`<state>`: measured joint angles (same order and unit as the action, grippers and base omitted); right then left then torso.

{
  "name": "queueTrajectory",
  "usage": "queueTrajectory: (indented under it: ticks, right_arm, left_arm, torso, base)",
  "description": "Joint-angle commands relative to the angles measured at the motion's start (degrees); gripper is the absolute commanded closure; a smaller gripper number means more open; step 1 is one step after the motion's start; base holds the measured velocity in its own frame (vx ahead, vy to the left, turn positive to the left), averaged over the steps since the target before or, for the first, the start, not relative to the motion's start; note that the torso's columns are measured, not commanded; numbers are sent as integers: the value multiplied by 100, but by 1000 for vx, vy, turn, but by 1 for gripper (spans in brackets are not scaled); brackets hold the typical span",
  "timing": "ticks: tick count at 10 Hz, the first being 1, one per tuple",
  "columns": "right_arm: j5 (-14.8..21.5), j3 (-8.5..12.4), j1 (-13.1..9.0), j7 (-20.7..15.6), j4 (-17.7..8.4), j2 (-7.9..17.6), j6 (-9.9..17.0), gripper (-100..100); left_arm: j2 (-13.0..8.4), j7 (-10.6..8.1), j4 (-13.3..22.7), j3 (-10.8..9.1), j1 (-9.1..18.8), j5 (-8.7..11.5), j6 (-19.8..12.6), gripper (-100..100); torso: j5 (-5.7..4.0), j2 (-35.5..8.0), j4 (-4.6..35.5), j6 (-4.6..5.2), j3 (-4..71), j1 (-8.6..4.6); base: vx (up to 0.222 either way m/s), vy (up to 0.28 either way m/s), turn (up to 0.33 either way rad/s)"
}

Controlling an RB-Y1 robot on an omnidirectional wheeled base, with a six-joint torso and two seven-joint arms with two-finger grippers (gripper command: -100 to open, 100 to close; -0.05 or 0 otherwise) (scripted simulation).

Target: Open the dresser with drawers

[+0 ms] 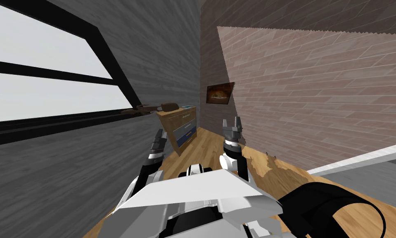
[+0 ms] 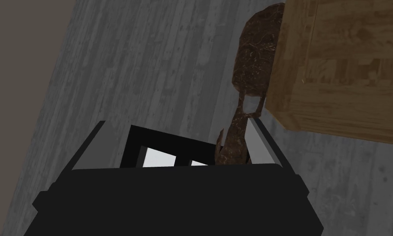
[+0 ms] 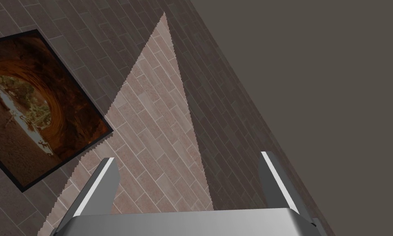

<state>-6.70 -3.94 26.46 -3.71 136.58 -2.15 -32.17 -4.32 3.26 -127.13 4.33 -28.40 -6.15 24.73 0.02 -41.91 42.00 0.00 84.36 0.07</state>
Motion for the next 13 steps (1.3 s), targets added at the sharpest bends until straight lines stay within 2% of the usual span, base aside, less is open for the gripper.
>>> queueTrajectory:
  ticks: [1,3,7,11,13]
  right_arm:
    - [0,0,1,0,0,0,0,0]
    - [0,1,2,0,1,1,-1,0]
    - [0,0,1,0,0,0,0,0]
    - [0,0,2,0,0,0,0,0]
    - [0,1,2,0,0,1,0,0]
  left_arm:
    - [-283,-96,199,93,187,58,-262,-100]
    - [-311,-169,350,164,325,103,-459,-100]
    - [-225,-331,712,321,639,204,-903,-100]
    - [-322,-478,1033,464,921,295,-1303,-100]
    - [-263,-556,1213,539,1072,344,-1517,-100]
  torso:
    - [0,-6,14,0,30,0]
    - [1,-4,18,0,41,3]
    - [-3,-44,30,-1,18,-12]
    - [-3,-30,26,0,25,-10]
    - [2,-38,27,-1,21,6]
  base:
    - [188,59,-118]
    - [217,78,-131]
    - [193,70,-103]
    - [191,56,-99]
    - [187,106,-109]
